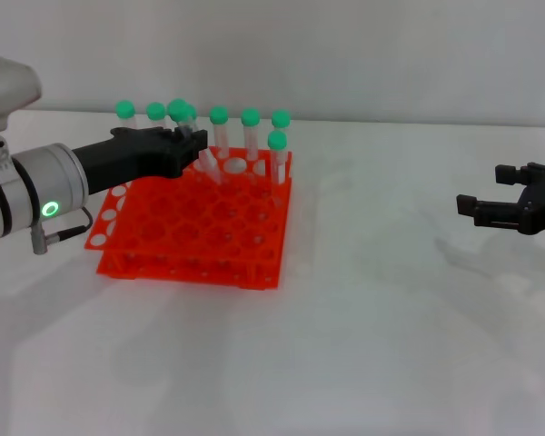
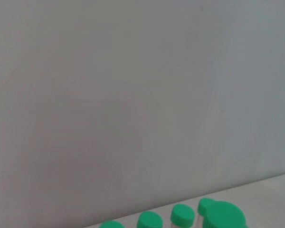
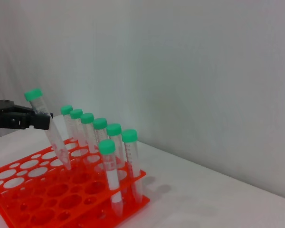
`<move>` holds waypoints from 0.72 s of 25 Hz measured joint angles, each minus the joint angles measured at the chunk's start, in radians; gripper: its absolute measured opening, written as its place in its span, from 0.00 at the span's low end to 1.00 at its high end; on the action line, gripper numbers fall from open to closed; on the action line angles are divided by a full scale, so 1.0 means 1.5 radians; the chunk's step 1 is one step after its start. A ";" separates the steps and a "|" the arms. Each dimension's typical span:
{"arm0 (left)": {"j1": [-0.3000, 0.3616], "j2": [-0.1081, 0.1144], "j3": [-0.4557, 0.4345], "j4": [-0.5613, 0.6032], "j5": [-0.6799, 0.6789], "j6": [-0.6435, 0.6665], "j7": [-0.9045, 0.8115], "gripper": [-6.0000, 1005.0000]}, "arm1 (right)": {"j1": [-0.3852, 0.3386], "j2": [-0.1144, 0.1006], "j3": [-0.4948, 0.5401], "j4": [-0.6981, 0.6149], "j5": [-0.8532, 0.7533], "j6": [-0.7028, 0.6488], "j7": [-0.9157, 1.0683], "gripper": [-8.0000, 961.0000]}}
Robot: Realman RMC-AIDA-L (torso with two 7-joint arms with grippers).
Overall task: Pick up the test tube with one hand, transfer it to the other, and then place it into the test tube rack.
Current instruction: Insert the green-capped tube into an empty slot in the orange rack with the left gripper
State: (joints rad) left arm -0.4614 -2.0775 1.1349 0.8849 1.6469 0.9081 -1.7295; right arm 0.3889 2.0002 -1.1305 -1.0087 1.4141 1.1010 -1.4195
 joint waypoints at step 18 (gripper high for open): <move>-0.042 -0.002 0.001 -0.031 0.004 -0.027 0.107 0.27 | 0.027 0.003 0.000 0.038 0.000 -0.010 0.003 0.91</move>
State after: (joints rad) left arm -0.5242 -2.0798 1.1371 0.8386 1.6523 0.8670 -1.5686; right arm 0.4288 2.0049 -1.1305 -0.9520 1.4143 1.0859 -1.4149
